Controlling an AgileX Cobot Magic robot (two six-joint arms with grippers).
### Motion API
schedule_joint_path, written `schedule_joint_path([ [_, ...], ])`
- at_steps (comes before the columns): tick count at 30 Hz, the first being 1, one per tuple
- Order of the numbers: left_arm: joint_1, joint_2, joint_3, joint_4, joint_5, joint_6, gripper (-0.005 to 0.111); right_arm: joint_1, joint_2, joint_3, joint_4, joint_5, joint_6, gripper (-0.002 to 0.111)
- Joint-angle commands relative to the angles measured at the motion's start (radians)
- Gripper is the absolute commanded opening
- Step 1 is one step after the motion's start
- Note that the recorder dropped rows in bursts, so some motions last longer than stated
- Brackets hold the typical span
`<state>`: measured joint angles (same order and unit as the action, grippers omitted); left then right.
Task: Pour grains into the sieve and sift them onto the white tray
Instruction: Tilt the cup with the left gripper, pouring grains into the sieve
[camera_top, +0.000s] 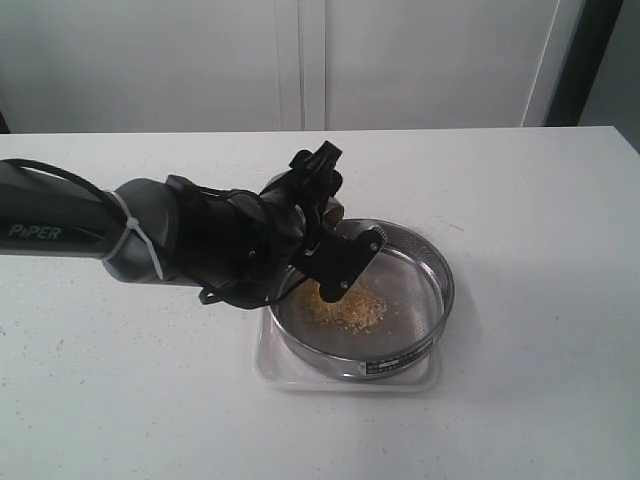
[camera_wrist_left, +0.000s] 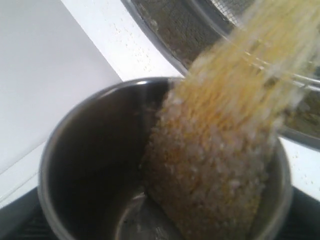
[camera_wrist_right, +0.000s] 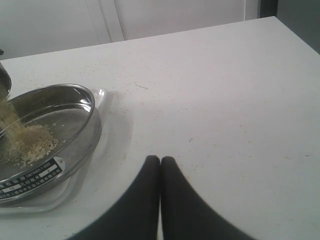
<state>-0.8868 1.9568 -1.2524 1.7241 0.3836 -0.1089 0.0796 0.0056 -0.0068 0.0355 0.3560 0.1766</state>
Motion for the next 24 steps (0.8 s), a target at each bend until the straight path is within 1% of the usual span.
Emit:
schedule_joint_path([
  [1, -0.019, -0.008, -0.005, 0.020, 0.018, 0.045, 0.000, 0.002, -0.006, 0.007, -0.007, -0.013, 0.003, 0.000],
  [6, -0.022, 0.009, -0.005, 0.020, 0.041, 0.114, 0.000, 0.002, -0.006, 0.007, -0.007, -0.013, 0.003, 0.000],
  [10, -0.023, 0.022, -0.005, 0.020, 0.087, 0.174, 0.000, 0.002, -0.006, 0.007, -0.007, -0.013, 0.003, 0.000],
  [17, -0.023, 0.022, -0.005, 0.020, 0.146, 0.194, 0.000, 0.002, -0.006, 0.007, -0.007, -0.013, 0.003, 0.000],
  [22, -0.069, 0.022, -0.005, 0.020, 0.217, 0.202, 0.000, 0.002, -0.006, 0.007, -0.007, -0.013, 0.003, 0.000],
  [24, -0.089, 0.022, -0.005, 0.020, 0.222, 0.221, 0.000, 0.002, -0.006, 0.007, -0.007, -0.013, 0.003, 0.000],
])
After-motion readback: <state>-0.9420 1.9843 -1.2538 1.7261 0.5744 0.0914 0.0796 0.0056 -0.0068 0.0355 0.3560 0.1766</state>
